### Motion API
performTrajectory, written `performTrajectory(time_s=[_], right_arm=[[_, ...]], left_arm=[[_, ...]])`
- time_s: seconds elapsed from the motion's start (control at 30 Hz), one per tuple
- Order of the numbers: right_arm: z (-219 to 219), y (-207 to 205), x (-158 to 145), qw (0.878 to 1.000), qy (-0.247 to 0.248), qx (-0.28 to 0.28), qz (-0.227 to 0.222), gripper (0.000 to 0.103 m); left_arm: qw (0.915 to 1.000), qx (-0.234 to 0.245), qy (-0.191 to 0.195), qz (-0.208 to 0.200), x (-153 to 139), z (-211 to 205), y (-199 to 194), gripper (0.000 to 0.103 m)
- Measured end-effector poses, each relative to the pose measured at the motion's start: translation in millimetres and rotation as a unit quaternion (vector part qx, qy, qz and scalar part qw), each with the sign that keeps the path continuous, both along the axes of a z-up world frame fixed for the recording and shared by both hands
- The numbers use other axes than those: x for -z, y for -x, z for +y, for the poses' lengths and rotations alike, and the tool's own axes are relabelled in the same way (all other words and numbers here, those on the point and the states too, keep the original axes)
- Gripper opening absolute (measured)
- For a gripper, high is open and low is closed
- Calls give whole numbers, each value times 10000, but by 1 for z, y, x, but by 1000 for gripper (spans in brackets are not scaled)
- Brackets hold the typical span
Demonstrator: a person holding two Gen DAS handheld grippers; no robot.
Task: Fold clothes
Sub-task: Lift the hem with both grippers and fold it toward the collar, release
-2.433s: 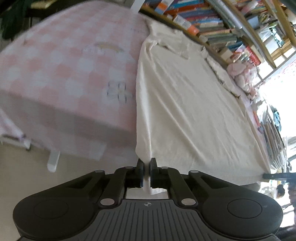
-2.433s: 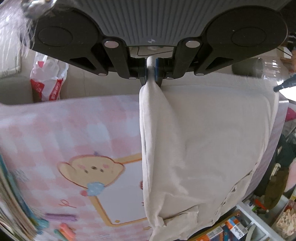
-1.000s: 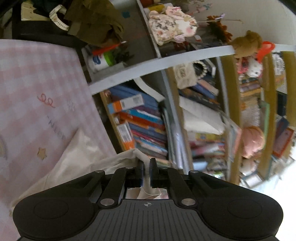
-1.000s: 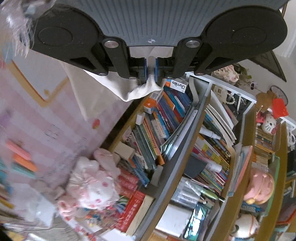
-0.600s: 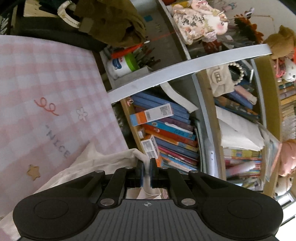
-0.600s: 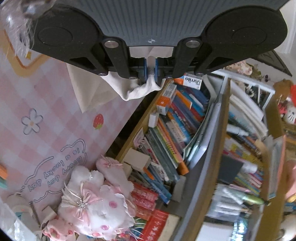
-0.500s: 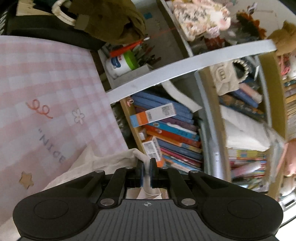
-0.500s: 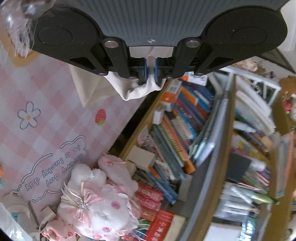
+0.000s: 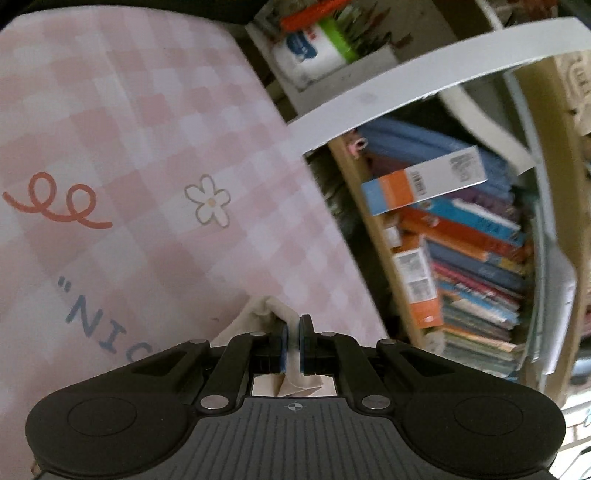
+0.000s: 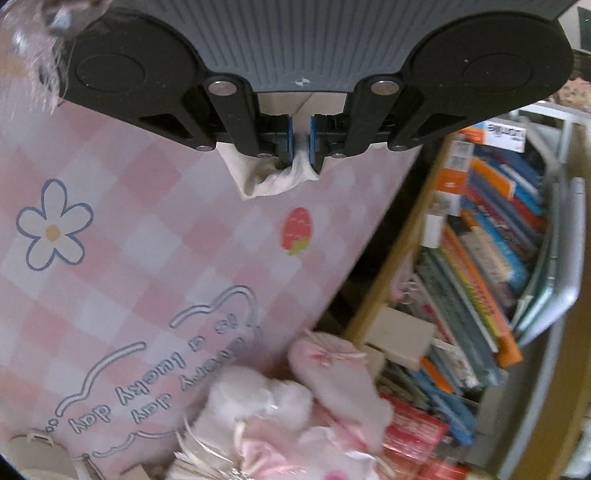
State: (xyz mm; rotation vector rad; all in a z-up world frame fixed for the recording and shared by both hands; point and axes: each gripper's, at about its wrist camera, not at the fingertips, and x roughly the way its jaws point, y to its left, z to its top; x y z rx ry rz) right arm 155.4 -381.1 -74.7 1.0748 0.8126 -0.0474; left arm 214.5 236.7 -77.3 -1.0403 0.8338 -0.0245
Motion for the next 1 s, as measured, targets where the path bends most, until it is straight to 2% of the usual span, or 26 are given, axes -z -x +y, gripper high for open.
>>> performTrajectory(time_s=[0.1,0.17,0.2,0.23,0.27,0.3,0.37,0.5,0.67,0.73,0.77,0.8,0.83,0.93,1.0], right_arm=[[-3,0,8,9998,-37,144,99,11],[-6,3,5,9998,-47,209,61,19],[-8,5,2,9997,-10,224,30,24],[-7,7,-5,9997,202,107,-6,28],[-5,8,-12,9991,422,-16,-42,31],[-3,9,-19,9978,641,-138,-79,38],[3,10,-32,9931,1077,-442,-153,40],[18,4,-33,9897,1236,-712,-75,42],[29,-12,-17,9937,953,-533,270,42],[33,-18,-13,9948,854,-438,354,38],[34,-24,-13,9947,835,-435,418,31],[34,-29,-12,9950,748,-492,444,10],[34,-35,-11,9952,657,-551,468,5],[22,-45,-9,9995,0,-261,178,4],[6,-42,-6,9974,-515,448,-232,4]], left_arm=[[9998,167,-105,-16,-2,0,0,7],[9993,309,-210,-85,-7,0,1,8],[9989,381,-263,-120,-10,0,2,13],[9984,452,-316,-154,-12,0,2,16],[9959,609,-594,-296,-22,-6,7,21],[9917,780,-913,-456,-32,-13,11,26],[9775,1173,-1592,-733,-52,-31,21,29],[9493,2058,-2108,-1102,-68,-78,38,29],[9178,3120,-2166,-1157,-62,-138,49,29],[9044,3387,-2337,-1134,-60,-157,49,29],[8984,3481,-2427,-1137,-59,-164,49,29],[8924,3568,-2517,-1143,-58,-171,49,29],[8862,3655,-2606,-1149,-57,-177,49,29],[8667,3910,-2871,-1164,-53,-197,49,29],[8528,4077,-3045,-1173,-51,-210,49,29]])
